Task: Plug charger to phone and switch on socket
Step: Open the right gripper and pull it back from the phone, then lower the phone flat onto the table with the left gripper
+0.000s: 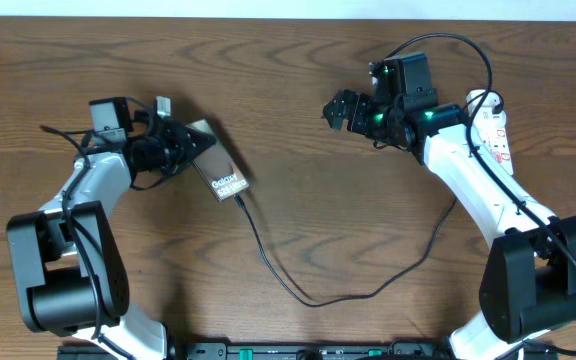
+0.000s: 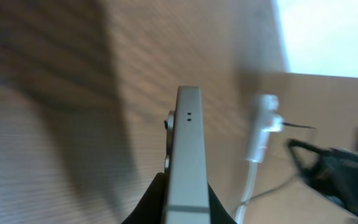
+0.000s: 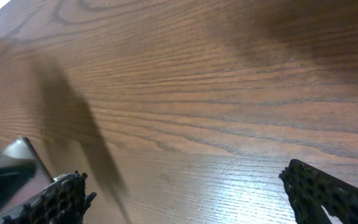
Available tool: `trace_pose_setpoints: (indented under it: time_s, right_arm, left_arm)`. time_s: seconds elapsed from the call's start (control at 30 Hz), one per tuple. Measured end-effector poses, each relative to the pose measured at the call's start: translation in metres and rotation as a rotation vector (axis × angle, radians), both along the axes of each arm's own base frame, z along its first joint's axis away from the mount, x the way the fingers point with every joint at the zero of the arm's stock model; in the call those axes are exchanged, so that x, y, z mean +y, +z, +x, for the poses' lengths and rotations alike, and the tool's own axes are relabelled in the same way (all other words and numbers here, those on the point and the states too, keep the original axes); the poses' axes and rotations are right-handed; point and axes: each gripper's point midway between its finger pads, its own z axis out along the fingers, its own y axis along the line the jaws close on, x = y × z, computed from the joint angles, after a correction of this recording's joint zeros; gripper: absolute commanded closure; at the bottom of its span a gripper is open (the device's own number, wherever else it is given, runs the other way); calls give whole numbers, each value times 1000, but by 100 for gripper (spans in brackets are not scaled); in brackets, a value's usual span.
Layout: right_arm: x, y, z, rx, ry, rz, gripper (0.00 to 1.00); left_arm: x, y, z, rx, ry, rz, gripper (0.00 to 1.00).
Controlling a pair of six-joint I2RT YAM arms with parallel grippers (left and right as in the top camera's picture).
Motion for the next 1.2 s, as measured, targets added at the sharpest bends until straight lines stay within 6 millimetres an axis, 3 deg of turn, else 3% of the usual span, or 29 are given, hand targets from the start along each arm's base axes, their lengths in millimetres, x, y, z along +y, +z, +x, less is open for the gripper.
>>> trace_pose_setpoints:
  time_s: [0.43, 0.63, 0.9, 1.2]
  right_arm:
    - [0, -1, 0, -3, 0, -11, 1]
    - [0, -1, 0, -4, -3, -15, 1]
    - [-1, -1, 0, -5, -5, -17, 1]
    - [-1, -1, 0, -5, -5, -18, 1]
  left_arm:
    - [-15, -24, -9, 27, -54, 182, 93]
    - [-16, -29, -11, 42, -58, 199, 93]
    - [-18, -59, -18, 130, -67, 185, 93]
    - [-21, -70, -23, 167, -79, 157, 93]
